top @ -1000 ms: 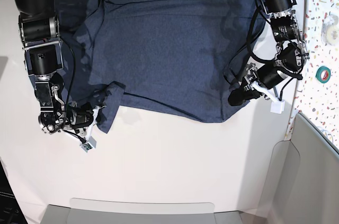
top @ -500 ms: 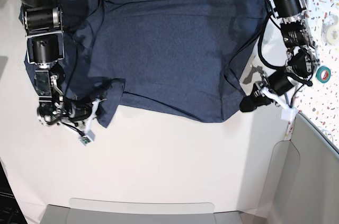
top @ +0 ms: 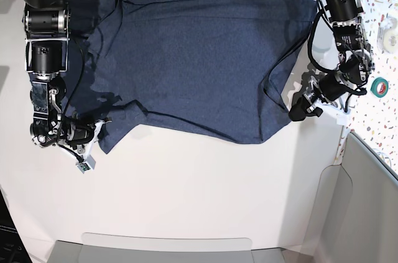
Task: Layout the t-shirt on the table in an organized manner, then fold the t-shirt properly
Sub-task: 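Slide both grippers outward along the shirt edges to stretch it wide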
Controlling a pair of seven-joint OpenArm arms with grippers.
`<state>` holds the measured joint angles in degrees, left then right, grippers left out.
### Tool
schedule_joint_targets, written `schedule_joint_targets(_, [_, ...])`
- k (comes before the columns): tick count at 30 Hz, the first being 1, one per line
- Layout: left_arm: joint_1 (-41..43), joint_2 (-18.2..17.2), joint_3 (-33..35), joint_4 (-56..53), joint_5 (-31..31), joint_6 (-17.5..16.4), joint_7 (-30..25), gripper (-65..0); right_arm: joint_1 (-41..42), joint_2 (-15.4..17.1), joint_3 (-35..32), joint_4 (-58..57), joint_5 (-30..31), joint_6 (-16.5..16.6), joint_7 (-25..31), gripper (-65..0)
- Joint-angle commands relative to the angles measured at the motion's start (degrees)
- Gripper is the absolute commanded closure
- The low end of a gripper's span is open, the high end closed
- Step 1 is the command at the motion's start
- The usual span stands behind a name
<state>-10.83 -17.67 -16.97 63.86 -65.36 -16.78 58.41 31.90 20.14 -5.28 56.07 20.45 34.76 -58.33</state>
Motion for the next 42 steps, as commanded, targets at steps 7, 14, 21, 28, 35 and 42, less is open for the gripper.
schedule_joint_targets(7, [-3.3,-3.7,4.4,-5.2,-1.5,-0.4,-4.9,-25.6,2.0,0.6,0.5,0.9,0.5,0.4,0.9,-5.7])
schedule_joint_targets(14, [-5.7,-4.4,12.7,-9.6,-1.5,-0.4,-10.5,-25.6,1.8,0.6,0.5,3.8,0.5,0.4,0.9,-5.7])
schedule_joint_targets(21, [-6.8,-4.2,14.3,-10.3,-1.5,-0.4,-10.3,-25.6,1.9,0.9,0.5,4.5,0.5,0.4,0.9,-5.7])
schedule_joint_targets(28, [-6.4,-4.2,14.3,-10.0,-1.6,-0.4,-9.9,-25.3,1.9,0.8,0.5,4.5,0.5,0.4,0.9,-5.7])
schedule_joint_targets(35, [-6.8,-4.3,14.3,-10.2,-1.6,-0.5,-9.9,0.0,1.9,0.7,0.5,4.5,0.5,0.4,1.0,-5.7])
schedule_joint_targets(42, [-8.4,-4.4,14.2,-10.0,-1.6,-0.5,-9.9,0.0,1.9,0.6,5.8,4.5,0.4,0.3,1.0,-5.7])
